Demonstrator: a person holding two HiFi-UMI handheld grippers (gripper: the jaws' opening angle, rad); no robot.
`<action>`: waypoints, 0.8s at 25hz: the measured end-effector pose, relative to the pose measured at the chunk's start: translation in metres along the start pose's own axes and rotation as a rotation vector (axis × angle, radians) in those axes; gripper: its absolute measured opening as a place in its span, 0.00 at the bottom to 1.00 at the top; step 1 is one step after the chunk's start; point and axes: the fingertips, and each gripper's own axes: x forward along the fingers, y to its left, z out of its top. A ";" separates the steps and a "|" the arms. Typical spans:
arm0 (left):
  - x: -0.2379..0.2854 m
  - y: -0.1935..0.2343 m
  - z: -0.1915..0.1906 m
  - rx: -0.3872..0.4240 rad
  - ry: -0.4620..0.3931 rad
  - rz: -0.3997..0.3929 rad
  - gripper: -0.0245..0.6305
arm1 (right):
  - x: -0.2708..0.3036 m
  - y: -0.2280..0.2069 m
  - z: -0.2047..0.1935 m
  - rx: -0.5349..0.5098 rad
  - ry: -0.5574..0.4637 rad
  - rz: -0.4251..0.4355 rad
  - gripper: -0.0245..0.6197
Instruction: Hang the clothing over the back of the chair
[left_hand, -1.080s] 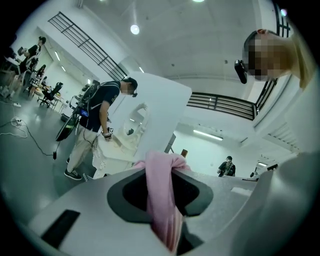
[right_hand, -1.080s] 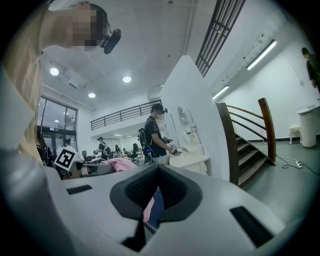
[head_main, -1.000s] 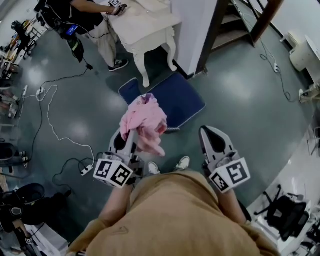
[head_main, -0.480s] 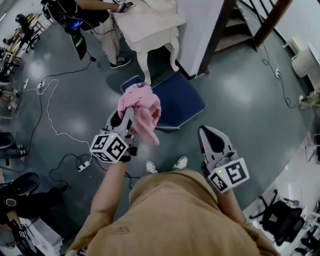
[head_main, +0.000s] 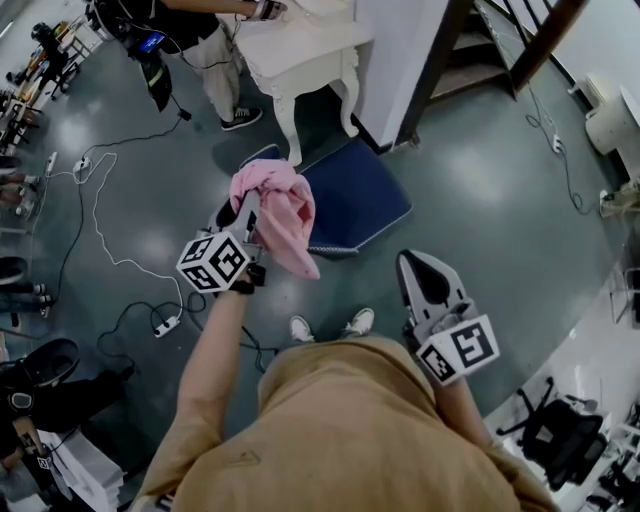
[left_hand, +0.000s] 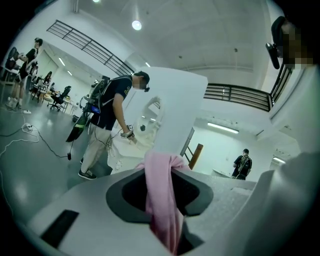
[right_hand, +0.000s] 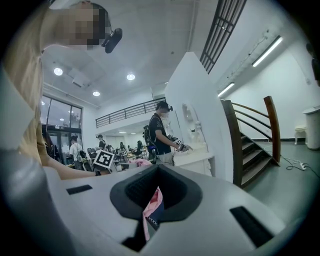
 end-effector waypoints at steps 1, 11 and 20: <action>0.003 0.004 -0.004 0.009 0.016 0.007 0.17 | -0.002 -0.002 -0.001 0.001 0.002 -0.003 0.04; 0.028 0.035 -0.039 0.079 0.155 0.058 0.18 | -0.007 -0.018 -0.005 0.011 0.009 -0.020 0.04; 0.047 0.061 -0.083 0.298 0.326 0.078 0.21 | -0.006 -0.024 -0.010 0.010 0.030 -0.026 0.04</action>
